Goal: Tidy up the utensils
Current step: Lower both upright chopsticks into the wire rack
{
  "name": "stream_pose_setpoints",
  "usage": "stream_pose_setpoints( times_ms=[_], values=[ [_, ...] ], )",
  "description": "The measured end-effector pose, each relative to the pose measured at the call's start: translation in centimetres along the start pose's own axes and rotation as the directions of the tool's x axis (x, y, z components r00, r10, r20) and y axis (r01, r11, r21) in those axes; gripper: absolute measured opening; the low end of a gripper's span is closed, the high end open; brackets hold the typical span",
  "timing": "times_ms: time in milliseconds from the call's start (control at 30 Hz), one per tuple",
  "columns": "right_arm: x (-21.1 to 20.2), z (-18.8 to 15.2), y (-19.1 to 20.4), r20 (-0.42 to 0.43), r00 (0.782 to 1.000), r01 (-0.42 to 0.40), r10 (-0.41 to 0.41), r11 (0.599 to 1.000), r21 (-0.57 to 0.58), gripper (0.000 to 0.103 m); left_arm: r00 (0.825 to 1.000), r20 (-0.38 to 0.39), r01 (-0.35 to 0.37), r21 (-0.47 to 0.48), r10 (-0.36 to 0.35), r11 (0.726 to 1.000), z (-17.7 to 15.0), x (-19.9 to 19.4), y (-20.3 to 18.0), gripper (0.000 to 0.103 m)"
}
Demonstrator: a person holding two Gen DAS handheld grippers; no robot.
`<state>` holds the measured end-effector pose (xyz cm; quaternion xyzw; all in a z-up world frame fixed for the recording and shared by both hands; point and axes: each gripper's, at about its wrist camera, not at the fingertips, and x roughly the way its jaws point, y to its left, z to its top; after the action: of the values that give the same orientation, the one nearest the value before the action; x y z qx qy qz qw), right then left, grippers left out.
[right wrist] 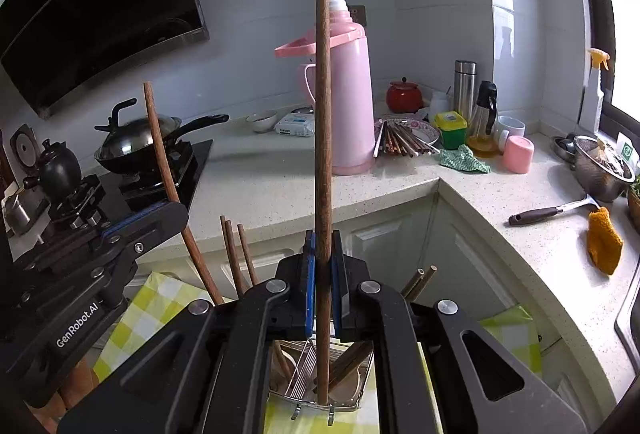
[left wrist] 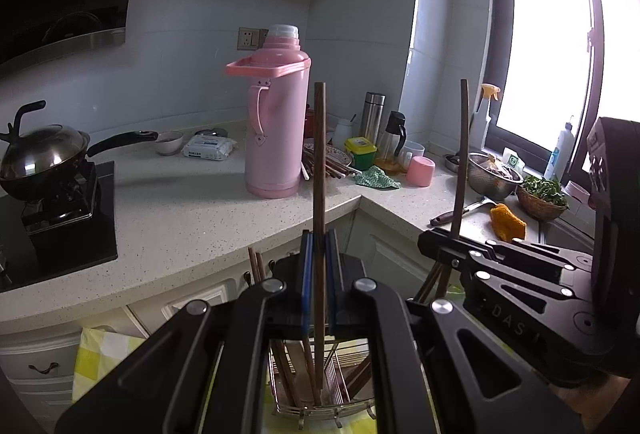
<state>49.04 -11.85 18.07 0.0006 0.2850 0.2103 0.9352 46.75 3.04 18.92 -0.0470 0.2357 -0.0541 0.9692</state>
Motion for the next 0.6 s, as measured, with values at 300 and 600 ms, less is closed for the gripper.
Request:
stream_pose_setpoints(
  times_ms=[300, 600],
  values=[
    [3.2, -2.1, 0.2, -0.032, 0.999, 0.000, 0.000, 1.000, 0.000, 0.007, 0.999, -0.047, -0.002, -0.008, 0.002, 1.000, -2.3, 3.1, 0.8, 0.006],
    [5.2, -4.3, 0.3, -0.038, 0.999, -0.004, 0.004, 1.000, -0.002, 0.007, 0.996, -0.092, 0.005, -0.016, -0.007, 1.000, -4.9, 4.9, 0.8, 0.006]
  ],
)
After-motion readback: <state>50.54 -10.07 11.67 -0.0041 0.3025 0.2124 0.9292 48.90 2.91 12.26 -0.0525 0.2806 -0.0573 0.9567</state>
